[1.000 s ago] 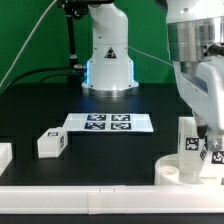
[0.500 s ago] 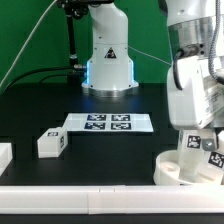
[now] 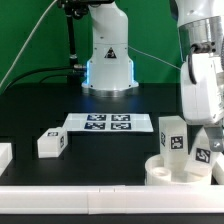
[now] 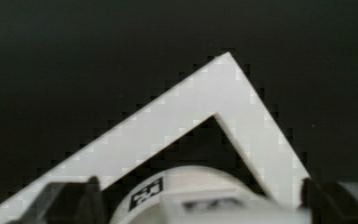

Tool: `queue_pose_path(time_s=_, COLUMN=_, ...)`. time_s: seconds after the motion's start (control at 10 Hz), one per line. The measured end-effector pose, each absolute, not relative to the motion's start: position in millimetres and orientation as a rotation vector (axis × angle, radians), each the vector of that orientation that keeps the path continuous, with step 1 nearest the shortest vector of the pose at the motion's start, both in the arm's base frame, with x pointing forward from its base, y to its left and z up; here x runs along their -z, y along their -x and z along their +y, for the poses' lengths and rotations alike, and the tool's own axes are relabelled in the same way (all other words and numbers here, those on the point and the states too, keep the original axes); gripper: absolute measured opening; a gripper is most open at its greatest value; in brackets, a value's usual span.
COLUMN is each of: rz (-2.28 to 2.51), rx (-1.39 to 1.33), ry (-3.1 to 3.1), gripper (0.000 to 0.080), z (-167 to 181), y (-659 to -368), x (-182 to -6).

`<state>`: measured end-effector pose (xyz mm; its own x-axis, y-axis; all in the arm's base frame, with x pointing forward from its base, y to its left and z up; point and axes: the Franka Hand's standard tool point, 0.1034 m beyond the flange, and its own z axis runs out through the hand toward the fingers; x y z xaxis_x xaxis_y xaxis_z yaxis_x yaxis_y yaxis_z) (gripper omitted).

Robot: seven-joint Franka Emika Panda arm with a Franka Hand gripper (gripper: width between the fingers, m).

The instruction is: Assemble stool

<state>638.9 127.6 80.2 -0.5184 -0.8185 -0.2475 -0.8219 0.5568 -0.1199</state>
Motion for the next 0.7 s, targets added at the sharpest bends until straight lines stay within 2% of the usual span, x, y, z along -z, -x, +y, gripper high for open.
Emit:
queue_pose_path(time_s=0.1, rz=2.476, rx=-0.005, ry=1.437, gripper=0.0611, z=128, y=-639, x=-81.2)
queue_pose_path(time_s=0.2, rz=2.329, rx=0.019, ry=1.65, gripper=0.0642, z=130, y=-642, x=-89.3)
queue_pose_path(time_s=0.4, rz=2.047, rx=0.039, ry=1.978, gripper=0.0647, z=134, y=-642, x=-104.4)
queue_pose_path(time_s=0.7, rz=1.857, rx=0.085, ry=2.168, gripper=0.0649, z=133, y=-643, x=-105.7)
